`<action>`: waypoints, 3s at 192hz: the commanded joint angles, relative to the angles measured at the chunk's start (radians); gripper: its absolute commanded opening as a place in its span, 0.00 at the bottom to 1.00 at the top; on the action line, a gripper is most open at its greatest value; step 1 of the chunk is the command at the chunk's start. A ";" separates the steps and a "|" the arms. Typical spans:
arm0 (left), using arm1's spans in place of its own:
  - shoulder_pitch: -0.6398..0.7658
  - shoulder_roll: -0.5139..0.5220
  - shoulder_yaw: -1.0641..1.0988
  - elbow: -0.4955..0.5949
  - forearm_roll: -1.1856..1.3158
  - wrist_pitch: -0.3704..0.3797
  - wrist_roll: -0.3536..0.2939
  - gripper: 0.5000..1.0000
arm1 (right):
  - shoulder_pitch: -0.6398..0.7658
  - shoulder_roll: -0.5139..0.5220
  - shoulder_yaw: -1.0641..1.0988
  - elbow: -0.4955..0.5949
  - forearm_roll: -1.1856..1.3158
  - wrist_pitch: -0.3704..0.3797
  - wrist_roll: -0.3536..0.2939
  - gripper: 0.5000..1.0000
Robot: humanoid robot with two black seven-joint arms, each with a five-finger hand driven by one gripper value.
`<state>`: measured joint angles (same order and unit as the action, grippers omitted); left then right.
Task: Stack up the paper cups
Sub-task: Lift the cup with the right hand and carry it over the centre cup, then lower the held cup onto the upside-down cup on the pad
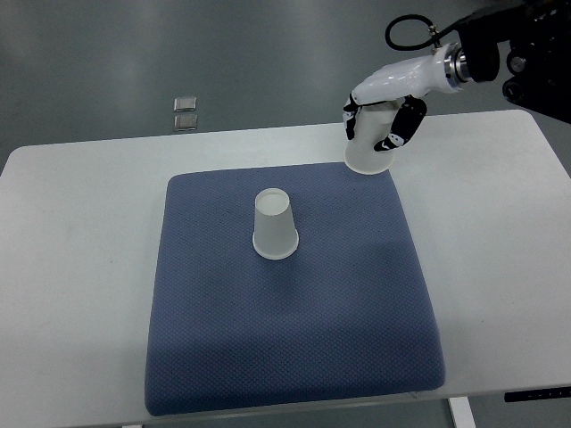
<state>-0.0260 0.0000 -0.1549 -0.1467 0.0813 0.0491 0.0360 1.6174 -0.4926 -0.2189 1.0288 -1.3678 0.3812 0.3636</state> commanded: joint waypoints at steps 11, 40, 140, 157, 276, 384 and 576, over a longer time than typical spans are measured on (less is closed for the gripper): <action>0.000 0.000 0.000 -0.001 0.000 0.000 0.001 1.00 | 0.049 0.085 0.000 0.007 0.012 0.047 0.000 0.27; 0.000 0.000 0.000 -0.001 0.000 0.000 -0.001 1.00 | 0.061 0.161 0.000 0.007 0.013 0.061 -0.002 0.27; 0.000 0.000 0.000 -0.001 0.000 0.000 0.001 1.00 | 0.076 0.244 0.004 0.007 0.050 0.082 -0.009 0.27; 0.000 0.000 0.000 -0.001 0.000 0.000 0.001 1.00 | 0.075 0.249 0.003 0.005 0.050 0.082 -0.009 0.27; 0.000 0.000 0.000 -0.001 0.000 0.000 -0.001 1.00 | 0.039 0.289 0.003 -0.042 0.052 0.074 -0.011 0.28; 0.000 0.000 0.000 -0.001 0.000 0.000 0.001 1.00 | 0.013 0.296 0.004 -0.061 0.050 0.064 -0.014 0.28; 0.000 0.000 0.000 -0.001 0.000 0.000 -0.001 1.00 | 0.002 0.296 0.018 -0.061 0.055 0.064 -0.015 0.29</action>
<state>-0.0261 0.0000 -0.1549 -0.1466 0.0813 0.0491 0.0360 1.6243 -0.1965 -0.2010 0.9679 -1.3118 0.4469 0.3494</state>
